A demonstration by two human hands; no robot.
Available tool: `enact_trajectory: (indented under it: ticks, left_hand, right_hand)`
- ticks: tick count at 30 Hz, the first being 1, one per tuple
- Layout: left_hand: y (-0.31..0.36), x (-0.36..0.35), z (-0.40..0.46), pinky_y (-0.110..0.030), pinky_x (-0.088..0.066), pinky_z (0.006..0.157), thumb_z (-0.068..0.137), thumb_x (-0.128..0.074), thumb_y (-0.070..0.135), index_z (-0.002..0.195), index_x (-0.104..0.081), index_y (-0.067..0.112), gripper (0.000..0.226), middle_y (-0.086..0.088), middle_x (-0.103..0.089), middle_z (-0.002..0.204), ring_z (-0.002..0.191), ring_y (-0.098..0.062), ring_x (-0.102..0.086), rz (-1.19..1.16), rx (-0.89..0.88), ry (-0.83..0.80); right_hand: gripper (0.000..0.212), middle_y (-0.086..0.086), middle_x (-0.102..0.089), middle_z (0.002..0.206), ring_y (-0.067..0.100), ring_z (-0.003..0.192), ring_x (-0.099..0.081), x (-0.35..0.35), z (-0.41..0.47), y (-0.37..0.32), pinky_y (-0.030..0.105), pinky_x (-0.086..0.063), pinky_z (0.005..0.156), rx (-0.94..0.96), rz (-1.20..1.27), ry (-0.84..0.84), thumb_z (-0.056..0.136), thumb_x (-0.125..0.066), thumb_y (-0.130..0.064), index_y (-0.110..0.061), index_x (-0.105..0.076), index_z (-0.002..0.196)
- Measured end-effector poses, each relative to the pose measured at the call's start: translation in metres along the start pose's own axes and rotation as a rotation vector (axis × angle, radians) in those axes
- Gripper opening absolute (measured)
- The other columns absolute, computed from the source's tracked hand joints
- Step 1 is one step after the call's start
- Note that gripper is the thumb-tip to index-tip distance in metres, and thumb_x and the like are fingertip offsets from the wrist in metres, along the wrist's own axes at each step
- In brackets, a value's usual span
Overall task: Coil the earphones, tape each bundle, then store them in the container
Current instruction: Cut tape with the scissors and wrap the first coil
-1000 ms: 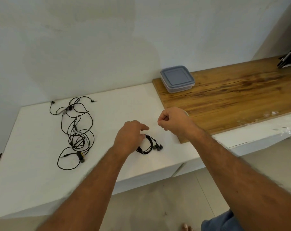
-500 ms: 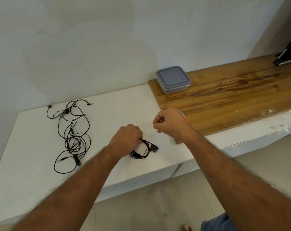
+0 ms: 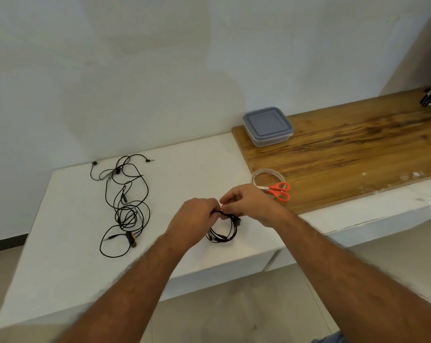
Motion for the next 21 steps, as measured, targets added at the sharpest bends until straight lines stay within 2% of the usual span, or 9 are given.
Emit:
enact_trajectory:
  ticks: [5, 8, 11, 14, 16, 18, 21]
  left_hand:
    - [-0.006, 0.017, -0.011, -0.022, -0.046, 0.069, 0.092, -0.059, 0.028, 0.100, -0.071, 0.020, 0.016, 0.006, -0.072, 0.086, 0.080, -0.011, -0.063, -0.133, 0.137, 0.072]
    - [-0.016, 0.023, -0.018, -0.016, -0.044, 0.063, 0.087, -0.065, 0.027, 0.094, -0.073, 0.022, 0.012, 0.010, -0.072, 0.078, 0.075, -0.003, -0.063, -0.327, 0.250, 0.097]
    - [-0.025, 0.024, -0.027, -0.028, -0.056, 0.074, 0.087, -0.067, 0.023, 0.087, -0.074, 0.016, 0.010, 0.007, -0.073, 0.072, 0.072, -0.008, -0.067, -0.636, 0.339, 0.068]
    - [-0.024, 0.028, -0.038, -0.028, -0.058, 0.072, 0.093, -0.062, 0.023, 0.083, -0.076, 0.010, 0.021, 0.000, -0.072, 0.072, 0.068, -0.010, -0.064, -0.884, 0.403, 0.032]
    - [-0.025, 0.031, -0.046, -0.024, -0.056, 0.066, 0.095, -0.060, 0.026, 0.085, -0.075, 0.006, 0.027, -0.003, -0.071, 0.073, 0.067, -0.011, -0.063, -0.985, 0.455, 0.013]
    - [-0.027, 0.035, -0.053, -0.023, -0.054, 0.064, 0.094, -0.062, 0.025, 0.084, -0.075, 0.004, 0.026, -0.003, -0.071, 0.072, 0.066, -0.011, -0.063, -1.024, 0.487, 0.000]
    - [-0.029, 0.041, -0.063, -0.026, -0.057, 0.068, 0.092, -0.065, 0.023, 0.084, -0.075, 0.004, 0.022, -0.003, -0.072, 0.072, 0.066, -0.011, -0.064, -1.034, 0.495, -0.007]
  right_hand:
    - [0.031, 0.008, -0.072, 0.084, 0.016, 0.075, -0.069, -0.003, -0.004, -0.015, 0.027, -0.054, 0.070, 0.066, -0.053, -0.002, 0.072, -0.078, 0.004, -0.004, -0.070, 0.100]
    - [0.030, 0.008, -0.071, 0.082, 0.016, 0.073, -0.067, -0.006, -0.007, -0.027, 0.029, -0.054, 0.069, 0.120, -0.090, 0.037, 0.070, -0.077, 0.005, -0.005, -0.071, 0.098]
    - [0.025, 0.009, -0.072, 0.083, 0.017, 0.073, -0.068, -0.011, -0.013, -0.041, 0.035, -0.056, 0.072, 0.187, -0.117, 0.073, 0.074, -0.074, 0.006, -0.010, -0.070, 0.093]
    - [0.024, 0.009, -0.072, 0.085, 0.018, 0.074, -0.070, -0.019, -0.020, -0.053, 0.038, -0.058, 0.072, 0.240, -0.143, 0.104, 0.077, -0.073, 0.003, -0.017, -0.069, 0.089]
    - [0.024, 0.008, -0.072, 0.086, 0.015, 0.074, -0.070, -0.025, -0.026, -0.059, 0.030, -0.058, 0.069, 0.263, -0.156, 0.113, 0.078, -0.072, 0.002, -0.018, -0.070, 0.090]
    - [0.024, 0.005, -0.072, 0.085, 0.008, 0.071, -0.067, -0.030, -0.032, -0.064, 0.017, -0.052, 0.064, 0.287, -0.178, 0.114, 0.078, -0.072, 0.002, -0.018, -0.071, 0.091]
    - [0.023, 0.001, -0.072, 0.085, 0.004, 0.072, -0.066, -0.035, -0.040, -0.070, 0.013, -0.049, 0.064, 0.314, -0.210, 0.111, 0.079, -0.073, 0.000, -0.018, -0.071, 0.094]
Point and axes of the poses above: each hand's wrist, its own z-axis towards the middle knuckle, its own x-axis out of the back of the hand, y = z × x, the point moved 7 cm from there along z, towards the middle knuckle
